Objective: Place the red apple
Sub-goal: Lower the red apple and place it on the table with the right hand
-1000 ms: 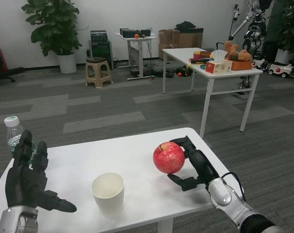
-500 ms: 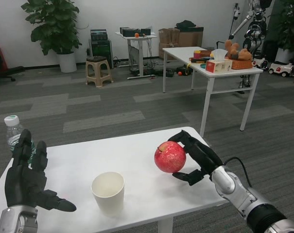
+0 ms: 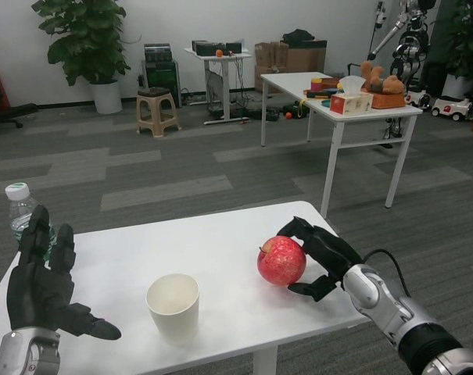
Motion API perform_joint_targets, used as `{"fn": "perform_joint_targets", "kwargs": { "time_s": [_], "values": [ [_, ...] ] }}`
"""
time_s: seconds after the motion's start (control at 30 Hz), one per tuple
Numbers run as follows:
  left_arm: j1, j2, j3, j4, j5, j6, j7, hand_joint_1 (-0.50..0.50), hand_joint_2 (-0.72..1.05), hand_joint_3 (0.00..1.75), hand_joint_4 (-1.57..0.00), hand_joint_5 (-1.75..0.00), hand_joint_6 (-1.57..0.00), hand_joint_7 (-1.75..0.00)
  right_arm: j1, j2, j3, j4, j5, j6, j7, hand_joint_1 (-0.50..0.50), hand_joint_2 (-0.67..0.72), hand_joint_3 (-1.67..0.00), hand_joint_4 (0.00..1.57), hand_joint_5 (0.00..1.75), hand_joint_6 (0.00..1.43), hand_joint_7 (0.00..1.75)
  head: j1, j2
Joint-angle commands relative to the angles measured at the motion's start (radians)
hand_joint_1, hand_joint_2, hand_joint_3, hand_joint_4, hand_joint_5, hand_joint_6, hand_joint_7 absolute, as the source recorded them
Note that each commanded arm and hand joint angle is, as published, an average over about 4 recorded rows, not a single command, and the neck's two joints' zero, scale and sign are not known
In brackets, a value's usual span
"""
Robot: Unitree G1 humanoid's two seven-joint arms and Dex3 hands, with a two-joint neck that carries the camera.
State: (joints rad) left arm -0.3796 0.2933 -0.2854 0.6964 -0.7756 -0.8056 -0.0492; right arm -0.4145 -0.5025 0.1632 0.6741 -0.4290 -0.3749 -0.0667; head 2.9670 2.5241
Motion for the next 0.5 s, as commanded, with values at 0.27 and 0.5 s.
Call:
{"fn": "perform_joint_targets", "kwargs": {
  "time_s": [0.27,0.5],
  "values": [
    [0.004,0.012,0.000,0.003,-0.005,-0.007,-0.001,-0.48,-0.55,0.09,0.00,-0.08,0.00,0.00,-0.034,0.065,-0.024,0.096,-0.058,0.011,0.002,-0.42,-0.60,-0.95,0.06,1.45,0.37,1.47,0.002,-0.007],
    [0.004,0.012,-0.001,0.003,-0.005,-0.007,-0.001,-0.48,-0.55,0.09,0.00,-0.05,0.00,0.00,-0.035,0.072,-0.022,0.102,-0.071,0.011,0.002,-0.42,-0.60,-0.95,0.06,1.45,0.35,1.47,0.002,-0.007]
  ]
}}
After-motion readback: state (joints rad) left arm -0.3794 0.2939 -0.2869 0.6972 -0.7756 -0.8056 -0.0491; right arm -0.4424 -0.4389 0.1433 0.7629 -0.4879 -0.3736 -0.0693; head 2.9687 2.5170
